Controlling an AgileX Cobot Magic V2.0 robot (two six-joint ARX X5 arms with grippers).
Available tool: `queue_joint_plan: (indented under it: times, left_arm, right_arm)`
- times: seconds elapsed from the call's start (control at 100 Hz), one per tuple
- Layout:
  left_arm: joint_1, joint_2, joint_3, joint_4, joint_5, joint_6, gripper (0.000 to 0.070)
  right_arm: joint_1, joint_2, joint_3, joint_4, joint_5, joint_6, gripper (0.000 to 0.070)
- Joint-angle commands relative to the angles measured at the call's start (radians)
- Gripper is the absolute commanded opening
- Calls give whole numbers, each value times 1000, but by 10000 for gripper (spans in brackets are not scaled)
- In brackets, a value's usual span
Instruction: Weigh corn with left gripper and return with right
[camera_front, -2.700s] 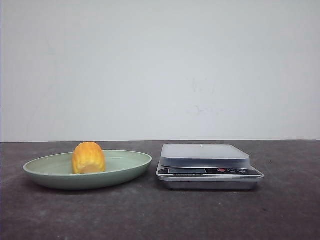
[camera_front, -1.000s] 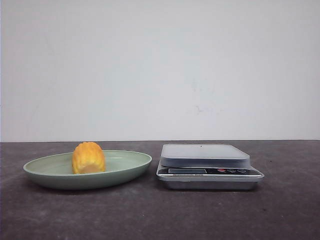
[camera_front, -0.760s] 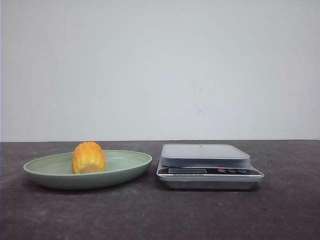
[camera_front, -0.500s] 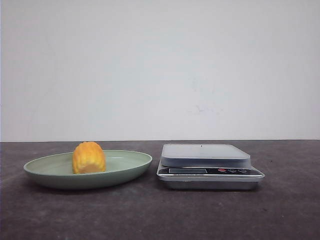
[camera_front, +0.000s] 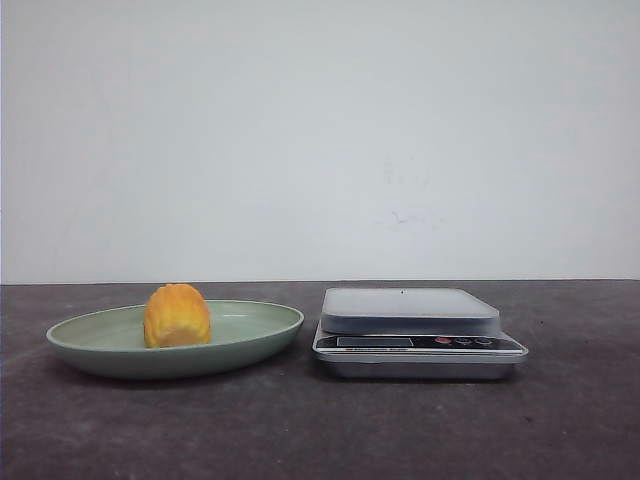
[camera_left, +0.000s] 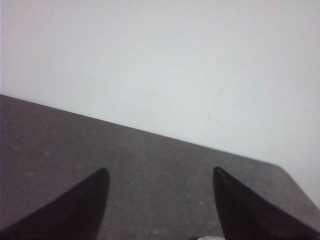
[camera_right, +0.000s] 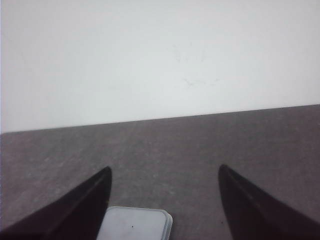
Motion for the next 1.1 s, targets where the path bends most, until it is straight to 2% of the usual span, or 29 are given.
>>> queue_joint_plan:
  times: [0.0, 0.07, 0.28, 0.36, 0.69, 0.98, 1.09]
  left_arm:
    - [-38, 80, 54, -23, 3, 40, 376]
    - [-97, 164, 92, -53, -21, 40, 376]
    - [-283, 425, 105, -73, -182, 47, 377]
    - [-331, 528, 105, -67, -220, 38, 379]
    - [-449, 836, 105, -86, -302, -38, 387]
    - [-491, 899, 105, -146, -350, -69, 389]
    - [-512, 904, 105, -159, -360, -115, 377]
  right_arm:
    - [11, 46, 57, -25, -3, -34, 435]
    - [24, 88, 100, -57, -3, -41, 435]
    - [52, 163, 151, -114, -29, -55, 436]
    - [57, 174, 151, -124, -32, -55, 437]
    - [56, 177, 151, -150, -31, -68, 457]
    - [56, 177, 151, -158, -29, -76, 464]
    - [56, 177, 151, -164, -29, -77, 464]
